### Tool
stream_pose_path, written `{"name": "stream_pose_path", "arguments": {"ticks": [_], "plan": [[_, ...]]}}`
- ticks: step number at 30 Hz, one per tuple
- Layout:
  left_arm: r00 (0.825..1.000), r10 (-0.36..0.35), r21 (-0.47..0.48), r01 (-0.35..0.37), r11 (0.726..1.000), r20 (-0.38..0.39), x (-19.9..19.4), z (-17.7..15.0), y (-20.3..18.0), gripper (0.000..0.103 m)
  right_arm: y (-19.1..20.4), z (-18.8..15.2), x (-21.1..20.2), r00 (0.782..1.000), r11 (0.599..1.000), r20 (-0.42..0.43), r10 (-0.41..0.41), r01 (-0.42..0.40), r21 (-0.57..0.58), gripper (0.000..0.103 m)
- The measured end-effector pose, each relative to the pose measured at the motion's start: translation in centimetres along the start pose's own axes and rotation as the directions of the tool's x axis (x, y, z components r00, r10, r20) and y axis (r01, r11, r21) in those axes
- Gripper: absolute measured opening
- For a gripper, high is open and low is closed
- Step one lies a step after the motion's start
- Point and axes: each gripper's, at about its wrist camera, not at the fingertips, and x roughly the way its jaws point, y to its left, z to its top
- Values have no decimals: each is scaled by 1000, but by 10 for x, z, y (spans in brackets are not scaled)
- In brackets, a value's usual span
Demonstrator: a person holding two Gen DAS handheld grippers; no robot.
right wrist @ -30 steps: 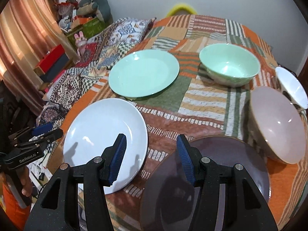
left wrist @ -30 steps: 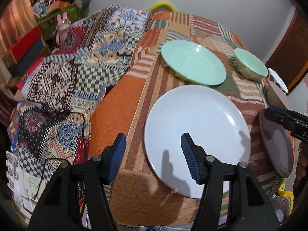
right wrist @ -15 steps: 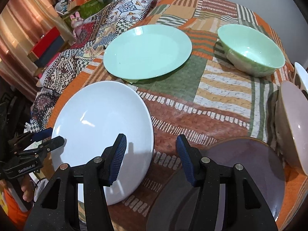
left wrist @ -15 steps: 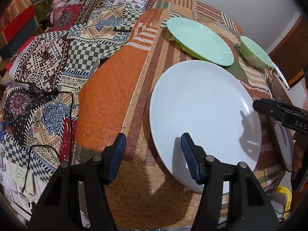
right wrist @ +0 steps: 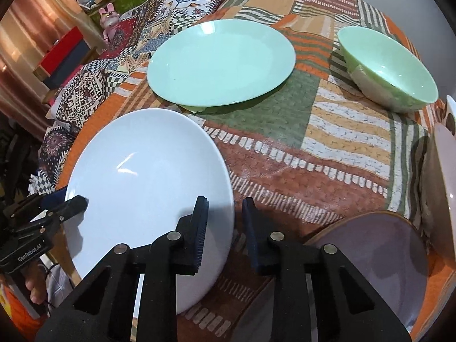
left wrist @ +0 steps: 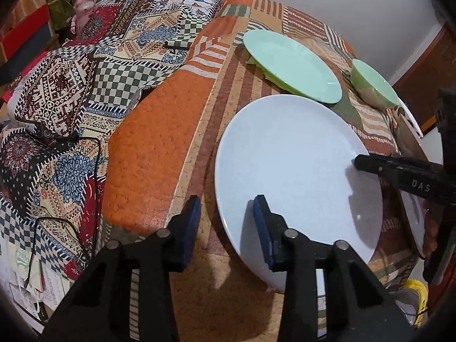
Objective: Organize plates and bowls
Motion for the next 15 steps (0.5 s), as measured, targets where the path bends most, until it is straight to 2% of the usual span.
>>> {"name": "stream_pose_path", "arguments": {"ticks": [6, 8, 12, 15], "plan": [[1000, -15, 43, 15, 999, -12, 3, -1, -10, 33, 5, 0, 2, 1000, 1000, -5, 8, -8, -9, 23], [1000, 2, 63, -2, 998, -6, 3, -2, -13, 33, 5, 0, 3, 1000, 1000, -2, 13, -13, -3, 23], [1000, -8, 49, 8, 999, -14, 2, -1, -11, 33, 7, 0, 3, 1000, 1000, 4, 6, -6, -7, 23], [1000, 28, 81, -28, 996, 1, -2, -4, -17, 33, 9, -1, 2, 1000, 1000, 3, 9, -8, -6, 23]]}}
